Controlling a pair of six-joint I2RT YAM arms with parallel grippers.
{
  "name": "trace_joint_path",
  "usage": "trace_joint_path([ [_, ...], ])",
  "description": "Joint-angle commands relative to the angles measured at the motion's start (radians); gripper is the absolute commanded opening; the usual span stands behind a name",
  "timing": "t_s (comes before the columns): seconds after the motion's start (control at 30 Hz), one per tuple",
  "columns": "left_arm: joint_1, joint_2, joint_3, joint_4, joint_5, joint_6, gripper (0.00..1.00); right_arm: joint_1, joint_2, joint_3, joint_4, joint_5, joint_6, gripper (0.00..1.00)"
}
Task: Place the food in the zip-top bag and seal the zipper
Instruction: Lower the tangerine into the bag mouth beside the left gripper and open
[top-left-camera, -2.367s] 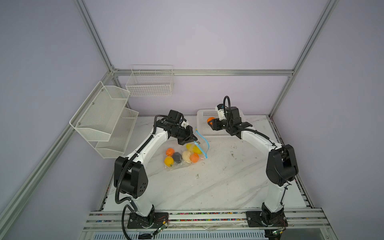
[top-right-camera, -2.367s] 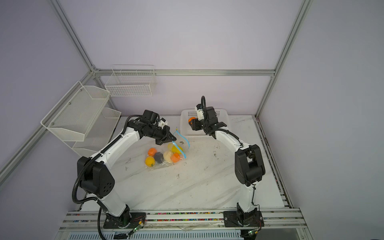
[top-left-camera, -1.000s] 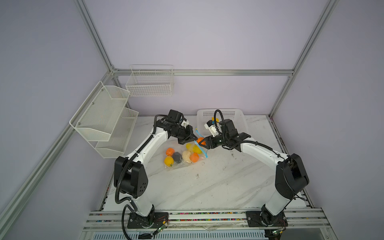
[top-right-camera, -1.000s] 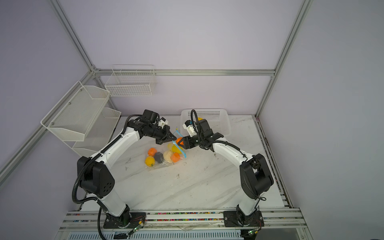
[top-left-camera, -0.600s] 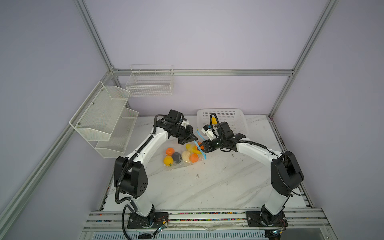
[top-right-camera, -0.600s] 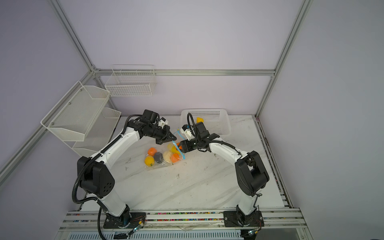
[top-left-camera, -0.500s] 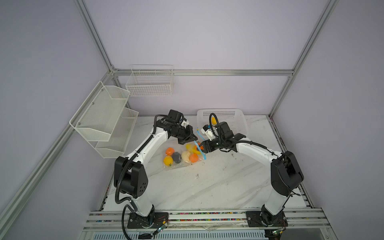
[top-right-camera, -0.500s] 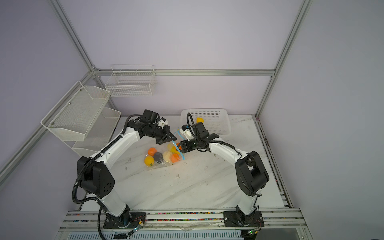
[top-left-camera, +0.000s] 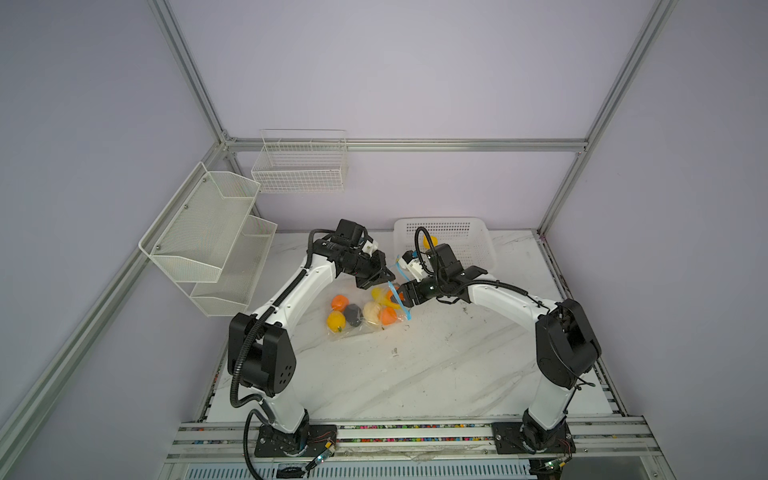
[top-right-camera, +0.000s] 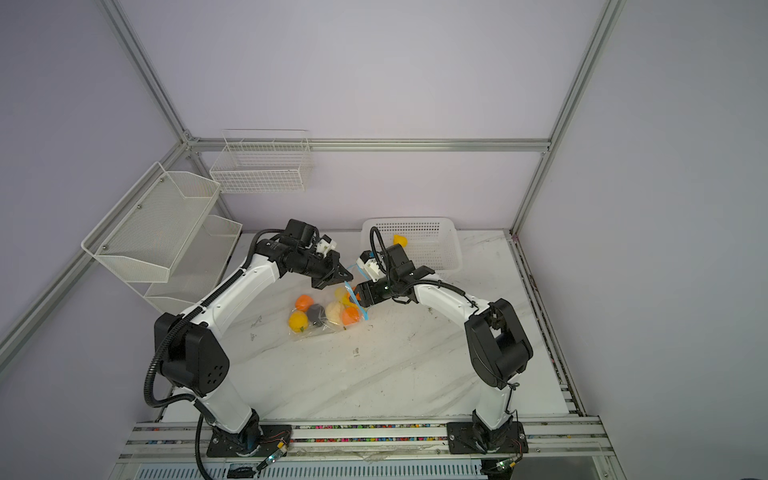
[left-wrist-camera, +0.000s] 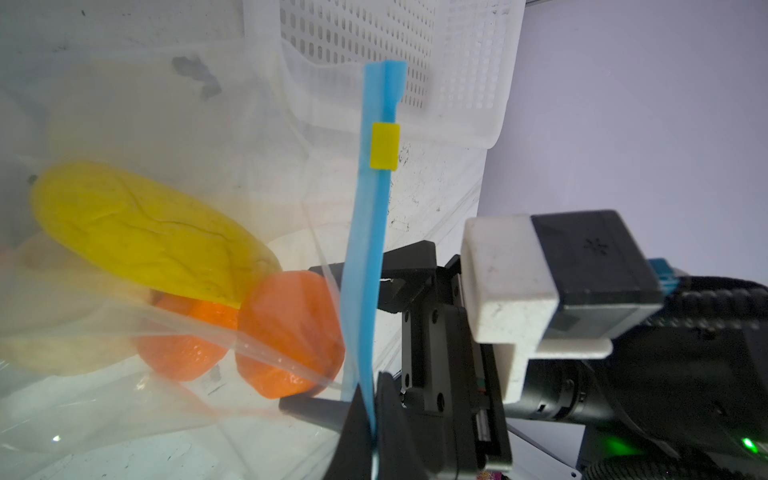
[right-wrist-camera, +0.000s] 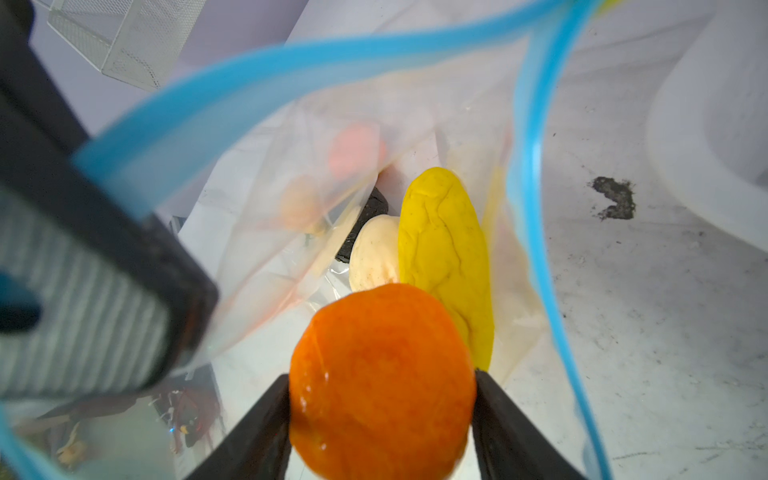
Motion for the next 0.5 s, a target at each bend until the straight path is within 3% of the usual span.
trace_joint_path([
  [0.0, 0.007, -0.040, 0.002, 0.017, 0.017, 0.022, 0.00, 0.010, 0.001, 0.024, -0.029, -0.009, -0.020, 0.69],
  [0.47, 0.007, -0.039, -0.005, 0.018, 0.016, 0.025, 0.00, 0.010, -0.019, 0.033, -0.033, 0.011, -0.022, 0.71],
])
